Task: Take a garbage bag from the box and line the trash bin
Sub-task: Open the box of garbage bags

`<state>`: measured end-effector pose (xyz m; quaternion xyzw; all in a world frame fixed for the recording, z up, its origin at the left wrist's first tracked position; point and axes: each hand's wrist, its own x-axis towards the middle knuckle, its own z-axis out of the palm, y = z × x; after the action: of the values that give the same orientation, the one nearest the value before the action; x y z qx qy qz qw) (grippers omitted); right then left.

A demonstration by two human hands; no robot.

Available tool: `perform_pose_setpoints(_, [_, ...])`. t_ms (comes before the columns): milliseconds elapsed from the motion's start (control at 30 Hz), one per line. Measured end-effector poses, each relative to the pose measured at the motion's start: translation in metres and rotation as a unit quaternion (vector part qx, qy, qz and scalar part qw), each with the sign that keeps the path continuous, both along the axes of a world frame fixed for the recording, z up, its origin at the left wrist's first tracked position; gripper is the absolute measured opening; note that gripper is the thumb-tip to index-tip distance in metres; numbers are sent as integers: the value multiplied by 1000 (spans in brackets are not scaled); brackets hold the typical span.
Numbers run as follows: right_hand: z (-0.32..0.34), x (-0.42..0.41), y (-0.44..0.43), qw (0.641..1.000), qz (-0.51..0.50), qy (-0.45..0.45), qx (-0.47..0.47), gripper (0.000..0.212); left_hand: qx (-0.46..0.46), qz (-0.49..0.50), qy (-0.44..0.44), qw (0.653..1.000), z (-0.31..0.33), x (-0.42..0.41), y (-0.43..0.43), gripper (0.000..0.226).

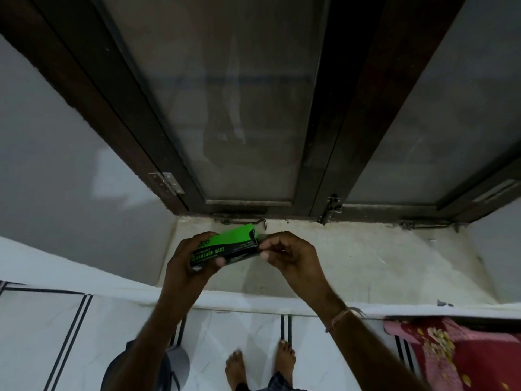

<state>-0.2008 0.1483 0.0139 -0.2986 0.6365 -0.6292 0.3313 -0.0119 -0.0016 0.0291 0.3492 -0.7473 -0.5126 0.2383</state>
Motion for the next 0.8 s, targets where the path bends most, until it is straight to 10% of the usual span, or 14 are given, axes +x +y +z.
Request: perform_pose_setpoints(800, [20,3,2,996,91,-15,-18,40,-9,-29,-1,1000,17,11,0,48])
